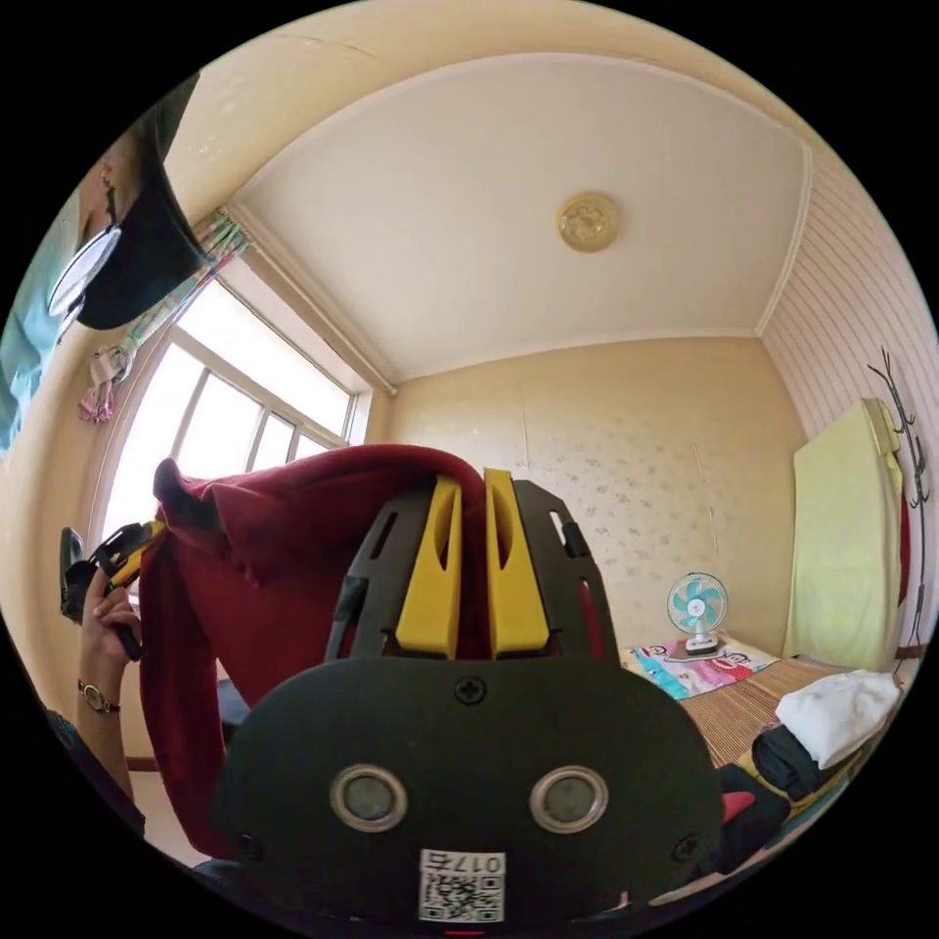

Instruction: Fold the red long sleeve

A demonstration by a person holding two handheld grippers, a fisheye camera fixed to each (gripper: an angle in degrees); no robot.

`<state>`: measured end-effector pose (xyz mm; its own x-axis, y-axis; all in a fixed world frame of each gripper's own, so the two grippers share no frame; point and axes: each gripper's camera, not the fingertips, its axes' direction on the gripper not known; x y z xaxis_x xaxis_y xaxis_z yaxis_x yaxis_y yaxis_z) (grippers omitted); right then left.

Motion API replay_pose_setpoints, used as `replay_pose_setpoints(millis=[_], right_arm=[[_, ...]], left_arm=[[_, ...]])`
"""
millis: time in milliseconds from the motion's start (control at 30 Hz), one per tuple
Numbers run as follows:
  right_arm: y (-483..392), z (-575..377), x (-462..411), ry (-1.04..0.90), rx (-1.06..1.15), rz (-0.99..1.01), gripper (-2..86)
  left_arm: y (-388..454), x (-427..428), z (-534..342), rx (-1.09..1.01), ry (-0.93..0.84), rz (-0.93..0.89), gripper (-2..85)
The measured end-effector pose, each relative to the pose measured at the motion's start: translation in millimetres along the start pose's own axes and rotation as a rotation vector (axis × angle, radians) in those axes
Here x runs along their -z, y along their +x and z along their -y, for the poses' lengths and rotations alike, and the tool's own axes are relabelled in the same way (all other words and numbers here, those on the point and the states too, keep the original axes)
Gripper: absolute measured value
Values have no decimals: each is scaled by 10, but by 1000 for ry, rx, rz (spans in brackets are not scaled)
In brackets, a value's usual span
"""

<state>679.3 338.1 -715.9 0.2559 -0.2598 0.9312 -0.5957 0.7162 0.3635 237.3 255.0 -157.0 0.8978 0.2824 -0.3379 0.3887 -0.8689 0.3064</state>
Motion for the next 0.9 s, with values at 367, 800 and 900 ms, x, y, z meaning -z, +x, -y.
replay_pose_setpoints(millis=[367, 800, 900], right_arm=[[-46, -701, -1230, -115, 312, -340, 39], [674, -5301, -4235, -1196, 399, -33, 59], [369, -6182, -3599, -1392, 372, 34, 64]], left_arm=[[-972, -1864, -514, -173, -75, 215, 19], [-4759, -4520, -3941, -98, -1050, 665, 39], [-4764, -4151, -4955, -104, -1288, 553, 33]])
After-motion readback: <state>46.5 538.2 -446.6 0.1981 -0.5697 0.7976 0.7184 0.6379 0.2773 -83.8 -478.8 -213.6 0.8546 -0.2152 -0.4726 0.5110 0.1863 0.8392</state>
